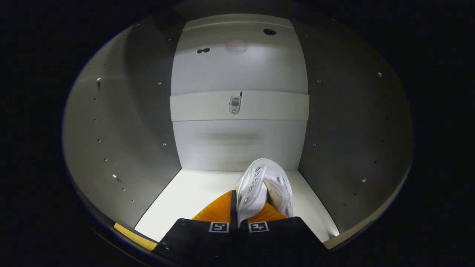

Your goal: Open the shoe cabinet door, grab the shoes and put them into the shoe cabinet, then close the shoe cabinet door.

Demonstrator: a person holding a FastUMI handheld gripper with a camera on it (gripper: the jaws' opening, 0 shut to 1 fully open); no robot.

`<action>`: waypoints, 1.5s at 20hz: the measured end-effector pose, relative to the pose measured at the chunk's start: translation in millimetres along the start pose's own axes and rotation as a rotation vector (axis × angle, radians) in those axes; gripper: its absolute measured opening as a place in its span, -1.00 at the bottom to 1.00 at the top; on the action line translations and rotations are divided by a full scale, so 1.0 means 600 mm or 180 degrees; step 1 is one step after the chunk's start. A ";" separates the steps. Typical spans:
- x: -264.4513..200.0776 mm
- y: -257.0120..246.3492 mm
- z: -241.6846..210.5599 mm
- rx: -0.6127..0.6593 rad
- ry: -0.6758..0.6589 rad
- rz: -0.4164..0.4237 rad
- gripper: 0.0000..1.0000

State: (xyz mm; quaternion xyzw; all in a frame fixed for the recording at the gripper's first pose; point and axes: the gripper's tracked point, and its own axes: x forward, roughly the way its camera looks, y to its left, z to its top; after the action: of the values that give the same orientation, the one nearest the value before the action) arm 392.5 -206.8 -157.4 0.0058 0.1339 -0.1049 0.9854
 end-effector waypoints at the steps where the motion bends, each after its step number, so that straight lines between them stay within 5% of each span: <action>1: 0.014 0.000 -0.001 0.0019 0.0022 0.0014 -0.92; 12: 0.058 0.010 -0.051 0.0079 0.0306 0.0034 -0.88; 17: 0.034 0.039 -0.066 -0.0041 0.0410 0.0089 -0.31; 20: 0.009 0.050 -0.057 -0.0053 0.0364 0.0102 0.49; 22: -0.010 0.050 -0.053 -0.0005 0.0333 0.0084 0.75; 25: -0.043 0.043 -0.051 0.0108 0.0296 0.0035 0.96; 30: -0.121 0.035 -0.036 0.0089 0.0151 -0.0073 0.95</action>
State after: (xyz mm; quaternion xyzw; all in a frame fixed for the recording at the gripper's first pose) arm 322.7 -170.2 -159.1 0.0205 0.1558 -0.1179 0.9805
